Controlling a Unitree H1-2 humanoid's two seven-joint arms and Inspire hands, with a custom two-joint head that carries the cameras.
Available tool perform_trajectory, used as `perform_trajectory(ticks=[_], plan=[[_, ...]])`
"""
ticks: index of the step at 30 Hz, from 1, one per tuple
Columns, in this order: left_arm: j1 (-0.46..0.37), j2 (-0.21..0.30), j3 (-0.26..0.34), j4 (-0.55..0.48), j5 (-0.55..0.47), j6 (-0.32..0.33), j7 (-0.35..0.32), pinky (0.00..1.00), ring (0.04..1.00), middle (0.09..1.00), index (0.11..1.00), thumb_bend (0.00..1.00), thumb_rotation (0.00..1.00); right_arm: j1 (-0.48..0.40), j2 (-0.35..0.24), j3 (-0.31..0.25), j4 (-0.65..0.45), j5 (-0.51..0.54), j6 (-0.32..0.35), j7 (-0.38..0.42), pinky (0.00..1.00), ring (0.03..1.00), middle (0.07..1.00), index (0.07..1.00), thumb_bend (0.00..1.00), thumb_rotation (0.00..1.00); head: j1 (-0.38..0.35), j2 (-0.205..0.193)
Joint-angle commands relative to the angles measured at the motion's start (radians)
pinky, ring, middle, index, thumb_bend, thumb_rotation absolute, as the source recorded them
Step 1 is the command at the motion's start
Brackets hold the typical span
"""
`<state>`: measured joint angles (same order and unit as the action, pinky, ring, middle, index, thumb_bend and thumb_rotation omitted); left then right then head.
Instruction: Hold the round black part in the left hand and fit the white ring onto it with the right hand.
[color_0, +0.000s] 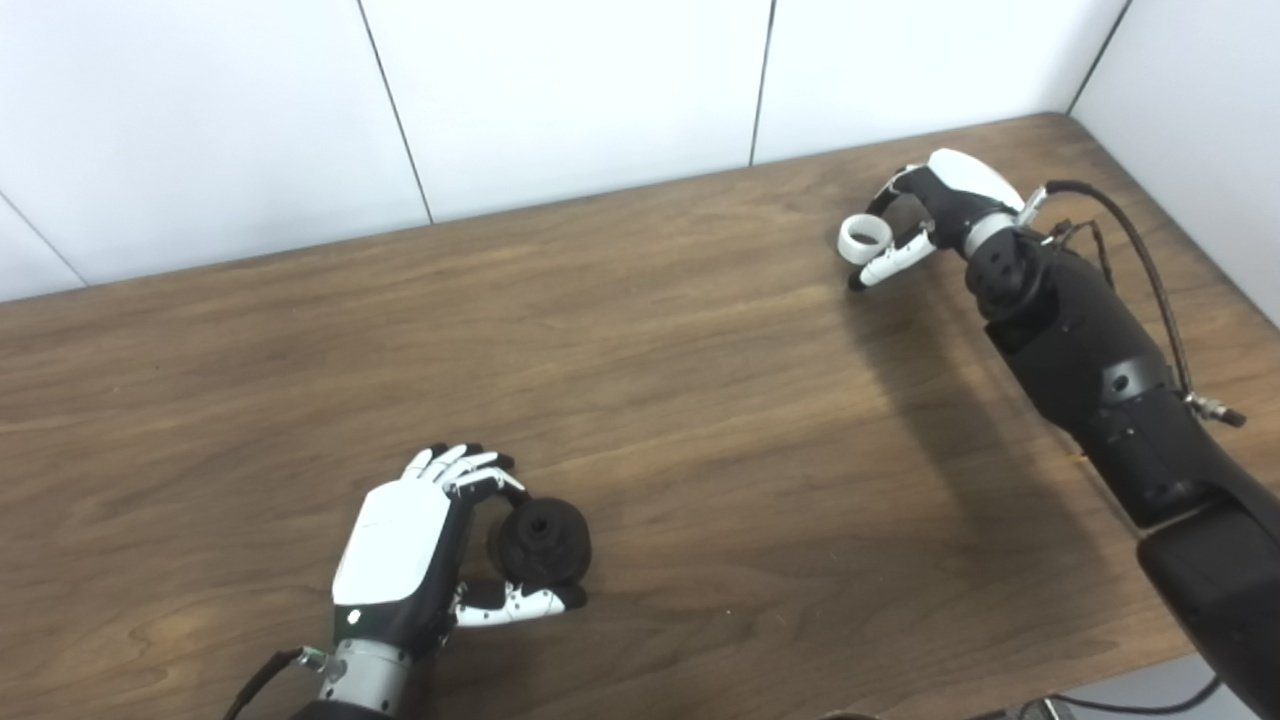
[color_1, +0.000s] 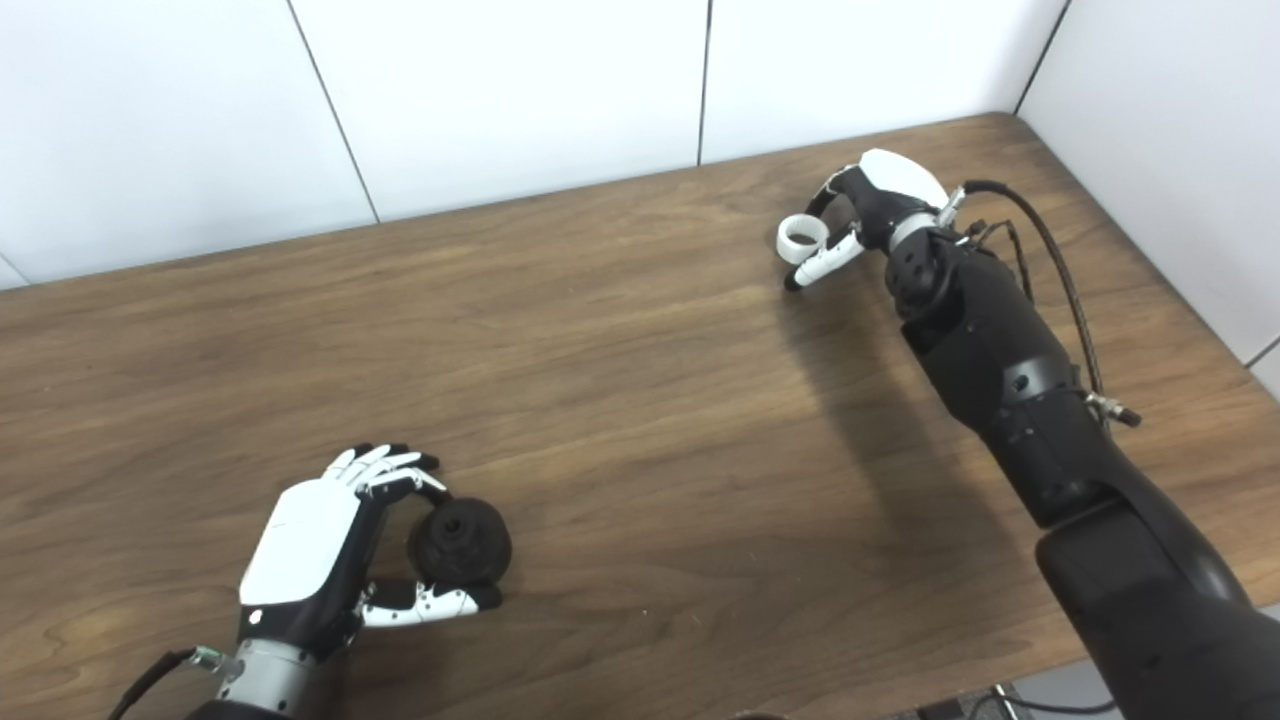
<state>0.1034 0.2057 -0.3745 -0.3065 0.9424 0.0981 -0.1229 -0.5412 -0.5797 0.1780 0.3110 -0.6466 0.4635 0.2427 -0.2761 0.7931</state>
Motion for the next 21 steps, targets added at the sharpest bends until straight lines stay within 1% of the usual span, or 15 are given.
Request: perform_trajectory(ticks=[1, 12, 18, 19, 20, 21], plan=[[0.026, 0.014, -0.010, 0.004, 0.025, 0.017, -0.040, 0.93, 0.875, 0.793, 0.484, 0.53, 0.06, -0.057, -0.015, -0.006, -0.018, -0.011, 0.001, -0.022, 0.88, 0.980, 0.940, 0.665, 0.79, 0.23, 0.001, 0.001], [0.028, 0.013, -0.011, -0.001, 0.025, 0.018, -0.038, 0.93, 0.870, 0.794, 0.484, 0.53, 0.06, -0.056, -0.012, -0.007, -0.019, -0.016, 0.001, -0.027, 0.87, 0.972, 0.923, 0.647, 0.79, 0.20, 0.002, 0.007], [0.028, 0.009, -0.009, -0.003, 0.022, 0.019, -0.037, 0.93, 0.871, 0.792, 0.484, 0.53, 0.06, -0.046, -0.016, -0.017, -0.031, -0.005, -0.003, -0.031, 0.86, 0.971, 0.917, 0.624, 0.77, 0.18, 0.003, 0.010], [0.028, 0.009, -0.010, -0.003, 0.023, 0.017, -0.036, 0.93, 0.871, 0.791, 0.484, 0.53, 0.06, -0.043, -0.016, -0.020, -0.035, -0.002, -0.005, -0.034, 0.86, 0.969, 0.913, 0.546, 0.63, 0.16, 0.003, 0.010], [0.028, 0.008, -0.010, -0.003, 0.025, 0.016, -0.035, 0.93, 0.869, 0.790, 0.484, 0.53, 0.06, -0.041, -0.016, -0.023, -0.038, 0.000, -0.007, -0.036, 0.86, 0.968, 0.910, 0.519, 0.58, 0.15, 0.006, 0.011], [0.028, 0.008, -0.011, -0.005, 0.025, 0.017, -0.036, 0.93, 0.869, 0.789, 0.484, 0.53, 0.06, -0.038, -0.017, -0.024, -0.041, 0.002, -0.010, -0.039, 0.85, 0.968, 0.908, 0.505, 0.55, 0.15, 0.006, 0.011]])
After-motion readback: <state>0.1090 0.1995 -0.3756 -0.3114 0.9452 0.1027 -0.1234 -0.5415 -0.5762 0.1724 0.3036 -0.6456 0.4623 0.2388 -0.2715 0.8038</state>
